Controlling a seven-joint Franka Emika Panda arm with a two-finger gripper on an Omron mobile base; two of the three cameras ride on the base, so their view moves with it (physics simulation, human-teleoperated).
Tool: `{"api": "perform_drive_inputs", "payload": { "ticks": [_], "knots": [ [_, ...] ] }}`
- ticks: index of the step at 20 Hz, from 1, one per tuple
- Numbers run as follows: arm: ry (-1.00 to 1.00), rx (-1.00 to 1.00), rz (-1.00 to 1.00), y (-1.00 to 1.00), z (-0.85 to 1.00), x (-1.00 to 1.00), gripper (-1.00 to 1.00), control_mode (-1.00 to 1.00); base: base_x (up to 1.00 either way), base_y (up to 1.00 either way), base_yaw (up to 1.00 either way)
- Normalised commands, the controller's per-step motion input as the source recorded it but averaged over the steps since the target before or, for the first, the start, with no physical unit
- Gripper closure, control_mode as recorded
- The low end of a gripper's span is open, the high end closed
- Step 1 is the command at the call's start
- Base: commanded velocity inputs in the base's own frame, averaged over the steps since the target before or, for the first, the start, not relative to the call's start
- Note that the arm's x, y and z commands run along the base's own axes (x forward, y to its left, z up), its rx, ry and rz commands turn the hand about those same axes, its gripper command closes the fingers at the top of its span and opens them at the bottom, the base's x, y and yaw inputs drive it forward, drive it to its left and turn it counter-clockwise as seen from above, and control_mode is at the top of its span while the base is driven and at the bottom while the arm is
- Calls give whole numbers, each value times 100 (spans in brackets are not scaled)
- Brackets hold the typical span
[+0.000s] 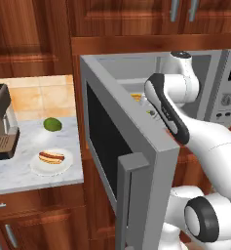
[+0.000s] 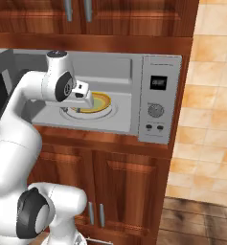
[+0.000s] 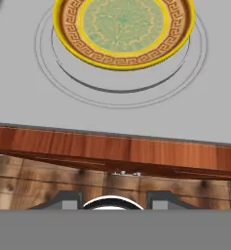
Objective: Pick the hot dog from the counter and place it in the microwave.
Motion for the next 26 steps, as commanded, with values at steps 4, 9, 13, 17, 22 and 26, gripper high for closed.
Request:
{"api": "perform_drive_inputs", "payload": {
  "ticks": [4, 9, 13, 17, 22, 26],
  "knots": [
    [0, 0, 0, 0, 0, 0, -100, 100, -69, 0, 4],
    [0, 0, 0, 0, 0, 0, -100, 100, -100, -16, 6],
    [0, 0, 0, 0, 0, 0, -100, 100, -100, -28, 0],
    [0, 0, 0, 0, 0, 0, -100, 100, -100, -14, 0],
    [0, 0, 0, 0, 0, 0, -100, 100, -89, 52, 0],
    [0, 0, 0, 0, 0, 0, -100, 100, -64, 99, -3]
  ]
}}
